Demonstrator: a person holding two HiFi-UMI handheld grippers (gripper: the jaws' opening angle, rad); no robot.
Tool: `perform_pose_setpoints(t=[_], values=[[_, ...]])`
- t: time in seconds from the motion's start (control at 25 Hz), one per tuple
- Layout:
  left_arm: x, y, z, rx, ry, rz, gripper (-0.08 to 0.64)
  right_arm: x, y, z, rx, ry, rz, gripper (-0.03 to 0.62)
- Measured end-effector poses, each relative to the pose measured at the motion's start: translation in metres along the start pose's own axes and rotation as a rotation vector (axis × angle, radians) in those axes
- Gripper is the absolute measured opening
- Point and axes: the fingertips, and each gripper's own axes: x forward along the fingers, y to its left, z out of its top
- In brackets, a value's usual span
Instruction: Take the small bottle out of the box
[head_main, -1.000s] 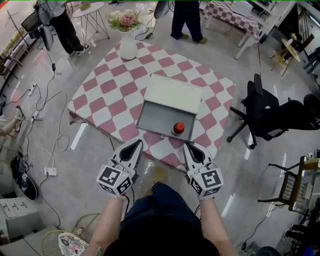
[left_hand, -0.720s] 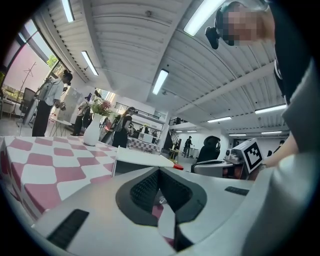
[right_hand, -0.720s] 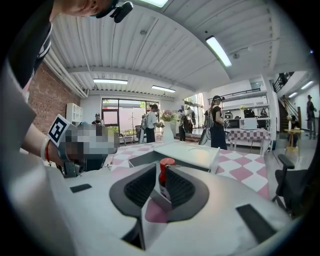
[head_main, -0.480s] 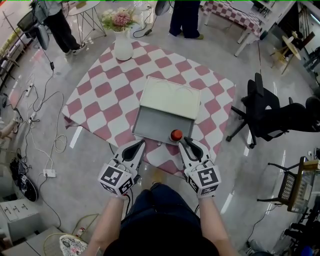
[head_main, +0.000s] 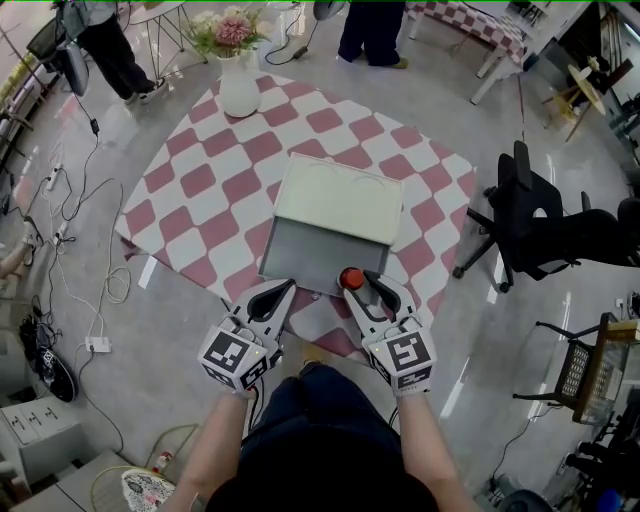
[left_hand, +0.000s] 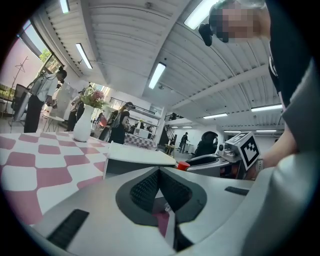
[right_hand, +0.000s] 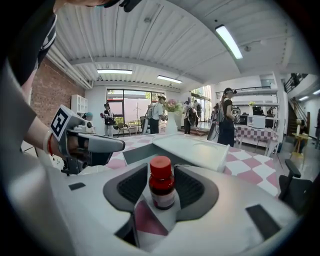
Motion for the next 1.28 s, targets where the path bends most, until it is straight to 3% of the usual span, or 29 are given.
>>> perform_pose_setpoints(t=[0.36,0.72,1.28], values=[[0.009,-0.005,-0.009,-0.004,0.032,-0.027,0.009,0.011,-0.002,-0.005,-0.007,0.044,0.010,0.170],[0.006,0.004,-0.011,-0.022,0.033,-0.002,0.009,0.017,-0.003,-0.005,-0.022,0.044,0.000,0.158],[-0.008,0.012,0.012,-0.003,-0.011,0.047,0.009,0.007,-0.006,0.014,-0.022,-0.019,-0.022,0.147]])
